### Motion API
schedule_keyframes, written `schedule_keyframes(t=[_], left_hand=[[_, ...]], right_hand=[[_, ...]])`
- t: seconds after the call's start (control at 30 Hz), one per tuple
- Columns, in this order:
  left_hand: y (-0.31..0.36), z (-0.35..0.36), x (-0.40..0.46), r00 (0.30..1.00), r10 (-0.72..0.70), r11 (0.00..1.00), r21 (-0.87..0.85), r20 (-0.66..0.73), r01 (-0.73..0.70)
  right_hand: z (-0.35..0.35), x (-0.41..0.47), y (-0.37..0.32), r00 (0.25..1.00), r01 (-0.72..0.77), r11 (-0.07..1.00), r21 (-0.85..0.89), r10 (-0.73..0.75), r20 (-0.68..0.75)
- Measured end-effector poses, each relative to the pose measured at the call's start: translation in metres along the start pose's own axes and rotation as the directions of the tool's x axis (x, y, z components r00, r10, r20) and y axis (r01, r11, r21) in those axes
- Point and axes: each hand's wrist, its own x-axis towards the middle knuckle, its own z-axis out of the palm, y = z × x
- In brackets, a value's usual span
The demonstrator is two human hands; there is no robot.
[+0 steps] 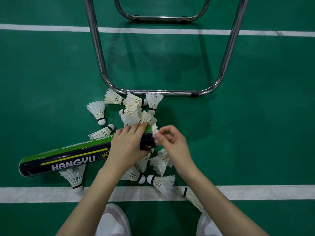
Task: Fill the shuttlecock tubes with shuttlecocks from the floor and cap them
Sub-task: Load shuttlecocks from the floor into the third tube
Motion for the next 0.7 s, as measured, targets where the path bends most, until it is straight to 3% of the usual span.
schedule_keyframes(t=[0.23,0.7], left_hand=[[0.004,0.005,-0.007,1.0,0.023,1.0,-0.013,-0.014,-0.023],[0.005,0.007,-0.018,0.997,0.076,0.997,-0.009,-0.024,-0.077]], right_hand=[[0.003,-0.01,0.013,0.986,-0.135,0.986,0.093,0.125,0.109],[-0.003,-0.005,0.012,0.928,-0.068,0.985,-0.161,0.121,0.353]])
